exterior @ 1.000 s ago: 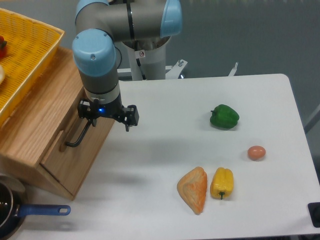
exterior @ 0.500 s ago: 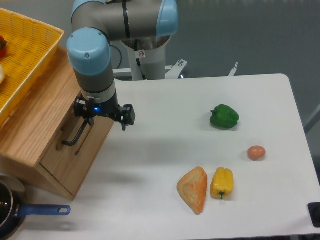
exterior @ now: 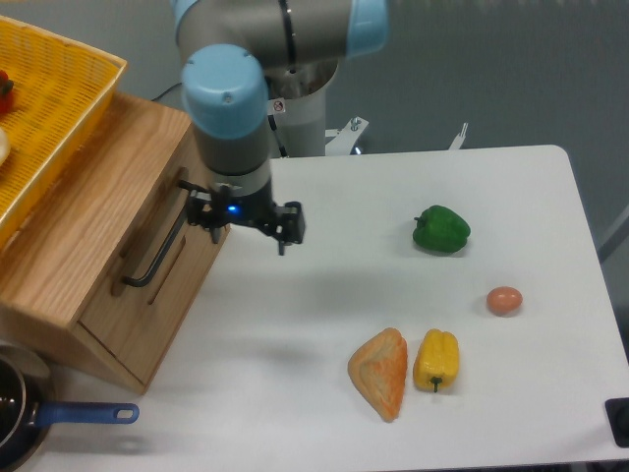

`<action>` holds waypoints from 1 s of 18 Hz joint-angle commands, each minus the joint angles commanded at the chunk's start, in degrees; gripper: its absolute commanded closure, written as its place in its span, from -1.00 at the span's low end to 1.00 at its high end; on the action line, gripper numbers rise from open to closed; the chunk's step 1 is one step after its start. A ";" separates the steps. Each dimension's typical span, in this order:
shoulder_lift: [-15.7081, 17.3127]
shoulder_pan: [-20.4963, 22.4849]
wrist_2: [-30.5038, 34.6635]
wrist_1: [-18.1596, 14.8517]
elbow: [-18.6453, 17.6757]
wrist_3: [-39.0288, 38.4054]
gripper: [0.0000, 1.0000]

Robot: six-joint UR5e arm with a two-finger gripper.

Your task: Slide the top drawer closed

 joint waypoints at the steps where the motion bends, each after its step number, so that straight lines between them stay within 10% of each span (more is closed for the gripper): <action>1: 0.26 1.58 0.44 -0.35 0.00 2.73 -1.00; 18: 1.15 27.60 2.29 0.52 -2.20 50.46 -1.00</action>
